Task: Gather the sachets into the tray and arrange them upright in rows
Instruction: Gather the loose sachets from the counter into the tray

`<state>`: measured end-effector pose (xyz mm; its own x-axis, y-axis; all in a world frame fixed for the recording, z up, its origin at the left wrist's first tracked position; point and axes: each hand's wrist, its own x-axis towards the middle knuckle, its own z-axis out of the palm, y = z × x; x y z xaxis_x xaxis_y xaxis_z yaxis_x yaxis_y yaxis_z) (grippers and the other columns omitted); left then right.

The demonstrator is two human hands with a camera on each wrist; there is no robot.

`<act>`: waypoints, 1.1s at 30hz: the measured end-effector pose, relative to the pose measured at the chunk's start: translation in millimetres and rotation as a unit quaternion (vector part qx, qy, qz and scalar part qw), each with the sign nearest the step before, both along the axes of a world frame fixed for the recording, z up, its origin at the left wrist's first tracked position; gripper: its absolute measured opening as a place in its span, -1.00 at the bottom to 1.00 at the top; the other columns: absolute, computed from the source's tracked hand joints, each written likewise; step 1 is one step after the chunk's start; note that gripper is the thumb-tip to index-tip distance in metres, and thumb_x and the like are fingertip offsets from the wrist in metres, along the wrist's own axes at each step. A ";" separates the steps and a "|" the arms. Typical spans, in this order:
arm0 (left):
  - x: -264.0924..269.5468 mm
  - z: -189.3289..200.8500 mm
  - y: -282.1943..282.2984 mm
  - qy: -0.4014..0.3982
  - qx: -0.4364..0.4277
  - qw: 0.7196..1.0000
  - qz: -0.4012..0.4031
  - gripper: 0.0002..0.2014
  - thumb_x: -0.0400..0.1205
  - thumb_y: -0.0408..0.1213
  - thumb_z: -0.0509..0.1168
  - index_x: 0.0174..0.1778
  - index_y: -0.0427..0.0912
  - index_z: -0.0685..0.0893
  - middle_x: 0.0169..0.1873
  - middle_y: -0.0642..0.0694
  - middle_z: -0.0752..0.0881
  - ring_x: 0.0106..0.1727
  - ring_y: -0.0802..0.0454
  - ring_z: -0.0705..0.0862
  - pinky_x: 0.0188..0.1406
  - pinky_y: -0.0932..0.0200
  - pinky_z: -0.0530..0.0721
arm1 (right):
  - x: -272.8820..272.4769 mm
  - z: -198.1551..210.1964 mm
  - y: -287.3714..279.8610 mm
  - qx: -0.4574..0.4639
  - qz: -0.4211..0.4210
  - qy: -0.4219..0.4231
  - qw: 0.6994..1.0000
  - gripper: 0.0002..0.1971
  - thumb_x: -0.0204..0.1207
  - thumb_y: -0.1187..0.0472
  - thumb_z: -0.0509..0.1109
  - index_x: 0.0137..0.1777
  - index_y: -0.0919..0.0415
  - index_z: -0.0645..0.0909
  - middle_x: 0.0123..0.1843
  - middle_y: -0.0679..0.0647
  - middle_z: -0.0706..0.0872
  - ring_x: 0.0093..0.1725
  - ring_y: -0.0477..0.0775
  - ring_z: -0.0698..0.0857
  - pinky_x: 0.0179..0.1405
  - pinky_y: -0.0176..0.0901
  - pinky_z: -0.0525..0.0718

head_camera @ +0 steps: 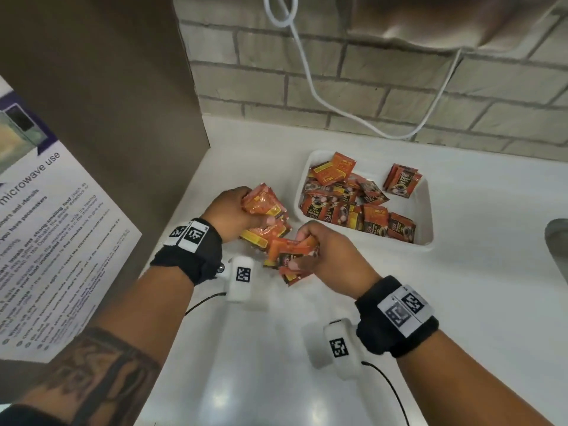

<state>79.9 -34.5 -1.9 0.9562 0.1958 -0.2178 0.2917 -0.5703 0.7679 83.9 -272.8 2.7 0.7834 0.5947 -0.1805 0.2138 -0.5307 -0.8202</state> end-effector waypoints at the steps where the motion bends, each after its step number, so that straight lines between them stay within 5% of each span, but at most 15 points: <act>1: 9.7 3.6 -9.4 -0.019 -0.030 0.999 0.008 -0.62 0.41 -0.06 0.67 0.03 -0.07 0.71 -0.07 -0.03 0.83 -0.03 -0.02 0.81 0.04 0.02 0.75 | 10.1 4.5 -8.5 0.028 -0.047 -0.012 0.998 -0.68 0.44 0.25 0.63 0.01 0.04 0.53 -0.10 -0.13 0.69 -0.16 -0.19 0.67 -0.29 -0.44 0.57; 5: 48.3 10.2 -52.8 -0.069 -0.098 0.992 0.047 -0.55 0.43 -0.14 0.66 0.18 -0.13 0.70 0.00 0.00 0.81 0.00 0.06 0.79 -0.04 0.21 0.72 | 49.4 10.1 -38.8 0.162 -0.229 -0.027 0.960 -0.63 0.41 0.28 0.65 0.03 0.06 0.50 0.03 -0.09 0.76 0.02 -0.04 0.80 -0.03 -0.16 0.79; 7: 67.2 6.3 -71.3 -0.084 -0.095 0.990 0.059 -0.51 0.43 -0.10 0.66 0.21 -0.17 0.69 0.03 -0.03 0.81 0.03 0.01 0.78 0.01 0.17 0.71 | 63.3 11.8 -49.4 0.224 -0.296 0.000 0.929 -0.64 0.47 0.37 0.59 0.12 0.19 0.48 0.02 -0.03 0.75 -0.04 -0.11 0.85 -0.16 -0.20 0.82; 9: 83.1 0.7 -86.7 -0.085 -0.073 0.992 0.066 -0.48 0.44 -0.07 0.65 0.23 -0.20 0.68 0.06 -0.05 0.78 0.06 -0.04 0.75 -0.02 0.17 0.64 | 78.6 6.5 -57.3 0.185 -0.337 -0.001 0.923 -0.67 0.55 0.39 0.52 0.19 0.23 0.46 -0.04 -0.03 0.73 -0.21 -0.29 0.82 -0.32 -0.37 0.75; 11: 94.8 -5.8 -98.9 -0.086 -0.040 0.993 0.063 -0.47 0.46 -0.07 0.63 0.26 -0.22 0.64 0.09 -0.08 0.76 0.10 -0.07 0.73 -0.03 0.19 0.56 | 93.5 -4.3 -60.4 0.153 -0.366 0.006 0.918 -0.67 0.56 0.28 0.53 0.20 0.12 0.47 0.00 -0.02 0.77 -0.10 -0.10 0.85 -0.17 -0.08 0.82; 12: 99.1 -9.4 -103.4 -0.089 -0.020 0.994 0.061 -0.46 0.47 -0.09 0.63 0.29 -0.21 0.63 0.13 -0.08 0.75 0.14 -0.09 0.72 -0.01 0.19 0.55 | 99.7 -10.1 -62.1 0.114 -0.371 -0.001 0.922 -0.66 0.53 0.19 0.55 0.19 0.07 0.47 0.01 -0.04 0.77 -0.05 -0.01 0.83 -0.15 -0.04 0.79; 15: 106.2 -21.9 -110.2 -0.083 0.052 0.994 0.039 -0.36 0.46 -0.08 0.62 0.41 -0.14 0.55 0.30 -0.07 0.69 0.31 -0.10 0.65 0.15 0.15 0.55 | 107.0 -20.5 -63.6 0.015 -0.335 -0.024 0.942 -0.55 0.47 0.09 0.61 0.24 0.11 0.48 0.04 -0.08 0.68 0.00 -0.02 0.70 -0.28 -0.42 0.56; 17: 106.3 -29.2 -111.1 -0.068 0.140 0.988 0.024 -0.30 0.43 0.01 0.61 0.45 -0.08 0.52 0.40 -0.11 0.55 0.42 -0.19 0.51 0.33 -0.04 0.55 | 107.0 -23.3 -64.1 0.001 -0.299 -0.027 0.954 -0.46 0.45 0.09 0.62 0.36 0.10 0.49 0.15 -0.07 0.66 0.05 -0.07 0.66 -0.16 -0.55 0.56; 20: 99.6 -41.0 -109.4 -0.045 0.159 0.986 0.015 -0.21 0.45 0.11 0.57 0.54 -0.02 0.42 0.55 -0.10 0.28 0.55 -0.22 0.31 0.46 -0.19 0.47 | 104.6 -27.7 -65.5 -0.135 -0.287 -0.071 0.946 -0.40 0.50 -0.06 0.51 0.46 0.08 0.40 0.35 0.10 0.58 0.24 0.20 0.67 0.29 0.06 0.66; 23: 92.7 -55.1 -103.2 -0.056 0.093 0.994 -0.006 -0.21 0.61 0.20 0.39 0.65 -0.14 0.33 0.64 -0.14 0.17 0.62 -0.25 0.31 0.59 -0.14 0.39 | 96.7 -30.4 -68.4 -0.240 -0.271 -0.098 0.927 -0.22 0.45 -0.33 0.42 0.55 0.00 0.26 0.41 0.12 0.49 0.39 0.36 0.58 0.41 0.38 0.52; 27: 81.8 -63.5 -94.2 -0.069 0.072 0.995 -0.020 -0.35 0.75 0.13 0.16 0.67 -0.20 0.34 0.67 -0.12 0.13 0.54 -0.16 0.49 0.58 0.07 0.40 | 89.0 -39.8 -72.5 -0.201 -0.251 -0.056 0.945 -0.08 0.45 -0.44 0.32 0.65 -0.09 -0.03 0.58 0.10 0.44 0.49 0.32 0.55 0.43 0.45 0.51; 29: 73.7 -64.6 -90.6 -0.071 0.082 0.994 -0.023 -0.43 0.79 0.04 0.16 0.69 -0.11 0.33 0.62 -0.13 0.20 0.41 -0.14 0.60 0.41 0.22 0.43 | 84.6 -41.8 -72.3 -0.175 -0.243 -0.070 0.952 -0.10 0.48 -0.40 0.33 0.64 -0.08 -0.04 0.60 0.05 0.46 0.49 0.27 0.58 0.40 0.43 0.56; 33: 54.0 -63.5 -85.0 -0.059 0.098 0.993 -0.020 -0.46 0.78 0.06 0.17 0.68 -0.03 0.34 0.56 -0.12 0.27 0.22 -0.15 0.70 0.28 0.16 0.54 | 73.9 -42.4 -69.1 -0.155 -0.225 -0.088 0.958 -0.13 0.46 -0.41 0.35 0.60 -0.03 0.04 0.49 0.03 0.60 0.36 0.23 0.69 0.28 0.32 0.68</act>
